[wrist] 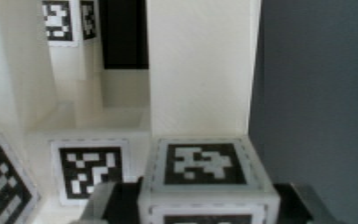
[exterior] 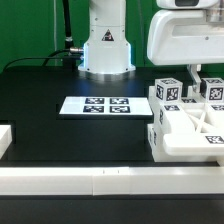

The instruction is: Assemble chair

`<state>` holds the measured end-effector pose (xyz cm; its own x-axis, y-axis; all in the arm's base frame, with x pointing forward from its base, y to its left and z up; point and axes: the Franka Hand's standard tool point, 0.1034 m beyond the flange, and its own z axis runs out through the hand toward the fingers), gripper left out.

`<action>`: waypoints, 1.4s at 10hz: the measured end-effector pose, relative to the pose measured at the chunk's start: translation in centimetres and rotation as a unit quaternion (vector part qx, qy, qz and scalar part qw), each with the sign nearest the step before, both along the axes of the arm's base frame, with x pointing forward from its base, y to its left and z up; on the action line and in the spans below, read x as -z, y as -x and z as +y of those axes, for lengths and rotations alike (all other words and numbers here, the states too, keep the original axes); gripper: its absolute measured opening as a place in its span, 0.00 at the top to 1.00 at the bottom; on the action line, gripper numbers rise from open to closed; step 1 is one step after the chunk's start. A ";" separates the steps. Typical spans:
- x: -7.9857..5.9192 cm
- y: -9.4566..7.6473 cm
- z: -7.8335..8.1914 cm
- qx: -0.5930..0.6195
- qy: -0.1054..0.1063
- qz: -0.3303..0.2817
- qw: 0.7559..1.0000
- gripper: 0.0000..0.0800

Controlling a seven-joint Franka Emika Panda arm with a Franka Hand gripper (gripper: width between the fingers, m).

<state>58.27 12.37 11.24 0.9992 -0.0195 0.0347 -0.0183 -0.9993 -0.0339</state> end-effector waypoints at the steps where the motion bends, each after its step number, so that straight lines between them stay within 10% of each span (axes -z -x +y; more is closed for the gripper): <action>1: 0.0 0.0 0.0 0.004 0.000 0.000 1.000 0.65; 6: 0.0 -0.2 0.0 0.200 -0.023 0.004 0.980 0.65; 12: 0.0 -0.2 0.1 0.477 -0.051 0.027 0.877 0.64; 14: 0.0 -0.2 0.0 0.468 -0.050 0.026 0.882 0.64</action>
Offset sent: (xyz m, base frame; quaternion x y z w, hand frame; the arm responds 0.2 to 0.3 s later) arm -0.0056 -0.0024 -0.0022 0.0190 0.0059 0.1843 0.9827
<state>58.49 12.41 11.27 0.5445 -0.8366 -0.0596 -0.8373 -0.5381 -0.0966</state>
